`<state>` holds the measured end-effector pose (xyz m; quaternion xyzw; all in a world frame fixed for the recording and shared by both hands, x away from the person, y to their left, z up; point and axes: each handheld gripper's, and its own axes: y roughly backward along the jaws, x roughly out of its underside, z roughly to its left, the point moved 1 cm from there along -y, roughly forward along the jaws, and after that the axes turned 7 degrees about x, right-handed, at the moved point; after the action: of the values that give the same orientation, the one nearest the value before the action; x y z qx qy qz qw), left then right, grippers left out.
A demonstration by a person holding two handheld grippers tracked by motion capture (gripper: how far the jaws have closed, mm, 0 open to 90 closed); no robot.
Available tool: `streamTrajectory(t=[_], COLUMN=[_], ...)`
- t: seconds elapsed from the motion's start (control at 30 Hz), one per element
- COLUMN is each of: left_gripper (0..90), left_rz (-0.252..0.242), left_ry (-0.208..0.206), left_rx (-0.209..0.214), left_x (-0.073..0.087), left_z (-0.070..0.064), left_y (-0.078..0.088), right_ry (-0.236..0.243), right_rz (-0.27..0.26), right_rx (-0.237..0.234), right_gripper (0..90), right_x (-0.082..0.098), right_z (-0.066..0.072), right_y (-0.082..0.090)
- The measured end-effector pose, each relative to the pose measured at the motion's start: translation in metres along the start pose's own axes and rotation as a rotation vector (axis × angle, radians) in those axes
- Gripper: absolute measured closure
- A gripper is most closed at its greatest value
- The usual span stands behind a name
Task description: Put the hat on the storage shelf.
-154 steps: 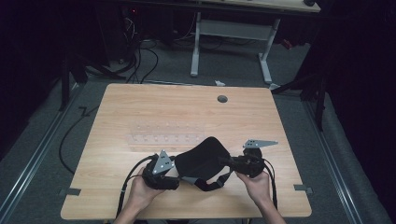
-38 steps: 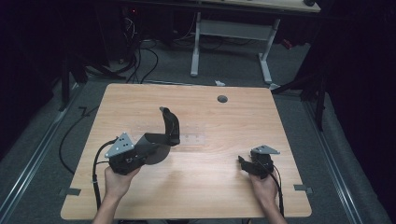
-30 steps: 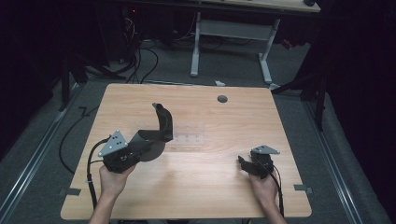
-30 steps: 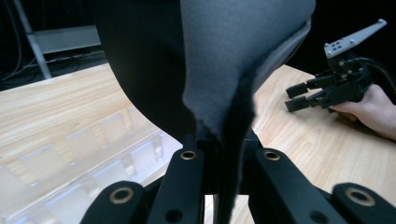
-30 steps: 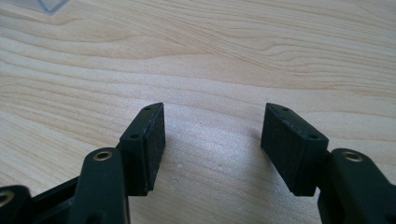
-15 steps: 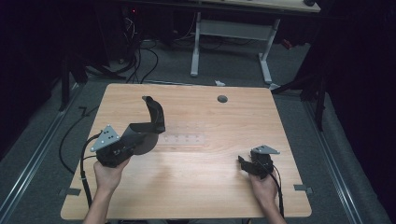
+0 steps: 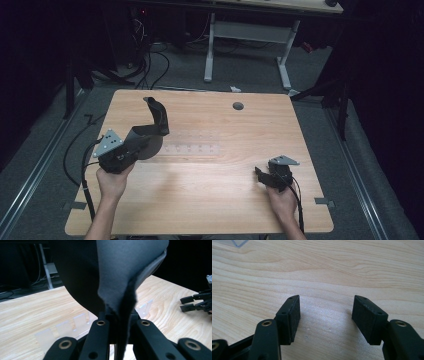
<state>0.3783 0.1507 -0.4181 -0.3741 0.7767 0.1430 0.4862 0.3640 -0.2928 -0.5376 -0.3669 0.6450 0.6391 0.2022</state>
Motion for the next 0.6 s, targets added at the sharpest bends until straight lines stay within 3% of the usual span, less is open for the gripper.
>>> streamTrajectory(t=[0.6], left_gripper=[86.2], left_rz=[-0.041], left_ry=[-0.018], left_rx=[-0.063], left_x=[-0.008], left_z=[0.020], left_y=[-0.005], right_ry=[-0.002], right_rz=[0.003], right_rx=[0.001], right_gripper=[39.6], right_x=[0.000], right_z=[0.000], right_y=[0.000])
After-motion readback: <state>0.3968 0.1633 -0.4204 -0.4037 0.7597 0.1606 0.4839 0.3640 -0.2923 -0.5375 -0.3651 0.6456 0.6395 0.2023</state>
